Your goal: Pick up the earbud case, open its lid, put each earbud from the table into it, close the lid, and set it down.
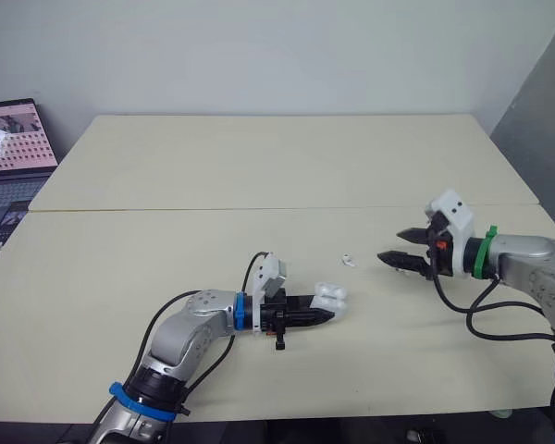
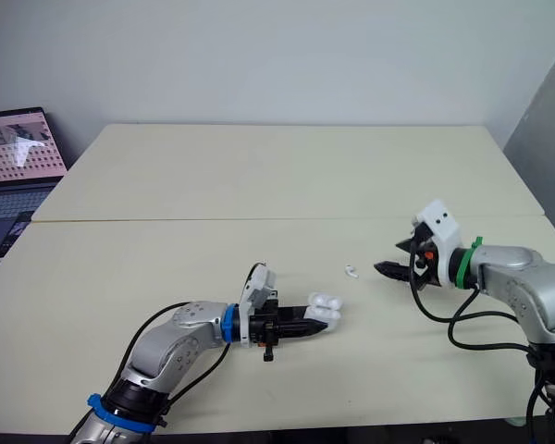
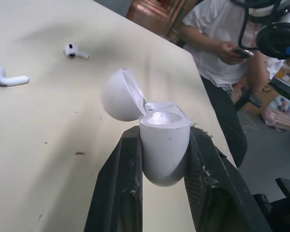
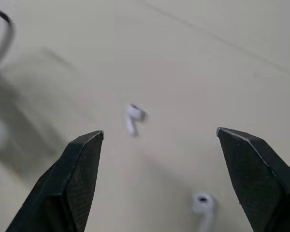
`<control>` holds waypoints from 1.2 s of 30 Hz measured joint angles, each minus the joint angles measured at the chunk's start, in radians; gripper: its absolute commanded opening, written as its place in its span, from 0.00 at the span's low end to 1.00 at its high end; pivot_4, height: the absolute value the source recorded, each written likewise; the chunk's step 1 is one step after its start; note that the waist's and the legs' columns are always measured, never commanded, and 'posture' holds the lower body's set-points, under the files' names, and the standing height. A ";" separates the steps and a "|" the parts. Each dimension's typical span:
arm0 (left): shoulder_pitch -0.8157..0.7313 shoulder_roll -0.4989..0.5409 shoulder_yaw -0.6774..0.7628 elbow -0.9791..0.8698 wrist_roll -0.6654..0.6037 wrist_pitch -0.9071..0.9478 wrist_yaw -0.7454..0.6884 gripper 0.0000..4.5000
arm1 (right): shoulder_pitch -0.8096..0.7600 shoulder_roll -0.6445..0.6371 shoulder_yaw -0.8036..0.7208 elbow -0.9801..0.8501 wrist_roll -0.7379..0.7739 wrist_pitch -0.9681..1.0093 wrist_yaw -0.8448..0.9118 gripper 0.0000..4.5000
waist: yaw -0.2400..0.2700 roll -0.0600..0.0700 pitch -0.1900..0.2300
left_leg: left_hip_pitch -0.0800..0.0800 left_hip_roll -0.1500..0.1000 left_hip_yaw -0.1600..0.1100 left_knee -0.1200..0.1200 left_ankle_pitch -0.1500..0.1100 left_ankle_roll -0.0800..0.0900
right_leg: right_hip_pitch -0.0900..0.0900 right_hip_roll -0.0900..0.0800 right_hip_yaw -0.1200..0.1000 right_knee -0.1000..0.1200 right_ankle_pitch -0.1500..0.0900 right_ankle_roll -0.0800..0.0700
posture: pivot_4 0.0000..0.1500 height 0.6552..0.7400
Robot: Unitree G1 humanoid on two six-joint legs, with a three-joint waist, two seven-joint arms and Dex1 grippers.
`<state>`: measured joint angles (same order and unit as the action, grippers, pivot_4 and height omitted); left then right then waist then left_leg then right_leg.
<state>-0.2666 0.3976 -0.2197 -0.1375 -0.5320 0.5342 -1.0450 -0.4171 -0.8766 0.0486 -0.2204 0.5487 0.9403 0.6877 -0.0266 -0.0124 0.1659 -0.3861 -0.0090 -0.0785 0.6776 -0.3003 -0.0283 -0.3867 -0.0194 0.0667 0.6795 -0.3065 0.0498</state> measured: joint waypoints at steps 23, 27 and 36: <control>0.194 0.010 0.150 -0.183 -0.019 -0.049 0.148 0.17 | -0.044 0.092 0.133 0.060 -0.230 -0.112 0.056 0.87 | -0.003 0.000 0.000 | 0.001 0.000 0.001 0.000 0.000 0.000 | 0.000 0.000 0.000 0.000 0.000 0.000 | 1.00 1.00; 0.222 0.000 0.158 -0.200 -0.026 -0.063 0.172 0.17 | -0.117 0.132 0.180 0.072 -0.258 -0.133 0.085 0.87 | -0.002 0.000 0.000 | 0.000 0.000 0.000 0.000 0.000 0.000 | 0.000 0.000 0.000 0.000 0.000 0.000 | 1.00 1.00; 0.269 -0.027 0.193 -0.224 -0.051 -0.094 0.227 0.17 | -0.217 0.260 0.289 0.232 -0.345 -0.177 0.107 0.87 | -0.002 0.000 0.000 | 0.000 0.000 0.001 0.000 0.000 0.000 | -0.001 -0.001 0.000 0.000 0.000 0.000 | 1.00 1.00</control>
<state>0.0023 0.3710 -0.0267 -0.3615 -0.5833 0.4407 -0.8182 -0.6337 -0.6167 0.3371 0.0114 0.2039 0.7635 0.7951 -0.0286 -0.0121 0.1660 -0.3858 -0.0089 -0.0780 0.6775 -0.3003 -0.0285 -0.3876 -0.0201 0.0670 0.6798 -0.3064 0.0497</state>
